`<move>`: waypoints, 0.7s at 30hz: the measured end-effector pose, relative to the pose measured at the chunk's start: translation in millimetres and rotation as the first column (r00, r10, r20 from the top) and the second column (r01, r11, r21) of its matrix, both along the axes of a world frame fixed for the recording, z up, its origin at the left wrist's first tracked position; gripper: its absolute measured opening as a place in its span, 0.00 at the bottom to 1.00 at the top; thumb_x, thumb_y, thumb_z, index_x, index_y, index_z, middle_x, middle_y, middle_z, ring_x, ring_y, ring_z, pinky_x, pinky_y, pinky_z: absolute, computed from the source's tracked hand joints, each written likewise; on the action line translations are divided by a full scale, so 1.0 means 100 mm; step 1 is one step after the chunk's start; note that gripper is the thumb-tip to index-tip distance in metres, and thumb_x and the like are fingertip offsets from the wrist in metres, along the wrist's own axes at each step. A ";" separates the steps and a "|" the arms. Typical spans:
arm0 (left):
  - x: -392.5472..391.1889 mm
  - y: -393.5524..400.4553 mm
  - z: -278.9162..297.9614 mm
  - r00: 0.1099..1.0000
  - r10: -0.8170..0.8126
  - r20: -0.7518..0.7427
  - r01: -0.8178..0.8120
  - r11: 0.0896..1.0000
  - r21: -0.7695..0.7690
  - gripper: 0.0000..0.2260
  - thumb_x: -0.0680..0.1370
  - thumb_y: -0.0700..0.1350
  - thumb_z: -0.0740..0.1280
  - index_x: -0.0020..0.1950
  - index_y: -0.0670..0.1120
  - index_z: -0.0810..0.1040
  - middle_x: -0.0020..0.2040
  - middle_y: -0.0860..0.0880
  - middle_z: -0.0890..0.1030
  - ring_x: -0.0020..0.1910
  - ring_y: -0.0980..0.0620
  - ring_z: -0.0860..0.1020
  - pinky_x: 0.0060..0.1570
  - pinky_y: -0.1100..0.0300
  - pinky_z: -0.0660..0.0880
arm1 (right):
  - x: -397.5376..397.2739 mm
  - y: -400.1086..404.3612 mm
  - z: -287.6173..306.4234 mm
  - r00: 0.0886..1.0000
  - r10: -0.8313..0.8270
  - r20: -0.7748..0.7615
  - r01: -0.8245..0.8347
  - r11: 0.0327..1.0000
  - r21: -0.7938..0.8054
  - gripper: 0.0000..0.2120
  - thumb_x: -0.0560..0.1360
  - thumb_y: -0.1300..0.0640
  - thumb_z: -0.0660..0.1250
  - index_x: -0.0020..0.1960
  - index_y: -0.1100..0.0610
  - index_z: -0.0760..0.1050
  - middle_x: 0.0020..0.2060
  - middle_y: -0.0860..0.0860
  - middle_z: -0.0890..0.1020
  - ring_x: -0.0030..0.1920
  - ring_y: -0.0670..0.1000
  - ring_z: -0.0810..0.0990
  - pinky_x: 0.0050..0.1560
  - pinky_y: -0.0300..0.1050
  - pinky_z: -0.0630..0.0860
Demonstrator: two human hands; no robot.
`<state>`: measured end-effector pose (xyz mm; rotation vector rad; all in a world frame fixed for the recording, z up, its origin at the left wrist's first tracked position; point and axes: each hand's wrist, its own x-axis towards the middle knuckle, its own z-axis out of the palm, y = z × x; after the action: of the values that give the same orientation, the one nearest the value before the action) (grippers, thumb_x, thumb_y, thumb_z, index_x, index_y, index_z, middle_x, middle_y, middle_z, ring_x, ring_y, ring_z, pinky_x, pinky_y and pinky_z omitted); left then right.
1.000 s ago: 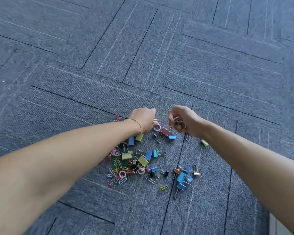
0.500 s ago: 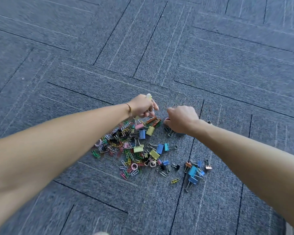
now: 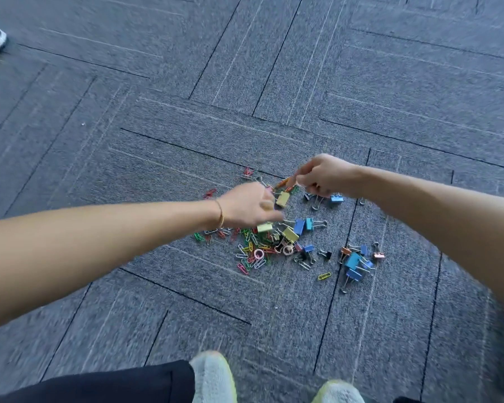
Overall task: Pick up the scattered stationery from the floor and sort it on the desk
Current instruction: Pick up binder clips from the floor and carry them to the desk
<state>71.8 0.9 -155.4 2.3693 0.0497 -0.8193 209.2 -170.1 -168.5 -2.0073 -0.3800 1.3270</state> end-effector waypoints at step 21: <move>-0.92 -0.18 -0.69 0.924 -0.235 0.301 0.086 0.896 0.435 0.06 0.82 0.51 0.63 0.57 0.53 0.74 0.29 0.56 0.69 0.28 0.59 0.69 0.31 0.63 0.63 | -1.44 -0.43 -0.35 0.827 0.195 0.528 -0.004 0.940 -0.342 0.06 0.81 0.50 0.63 0.55 0.50 0.77 0.45 0.50 0.84 0.40 0.52 0.80 0.44 0.49 0.79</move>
<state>-19.9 -17.1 -224.2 2.9272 -0.1373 -0.4818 64.7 -212.9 -203.2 -2.6912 -0.5645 0.8717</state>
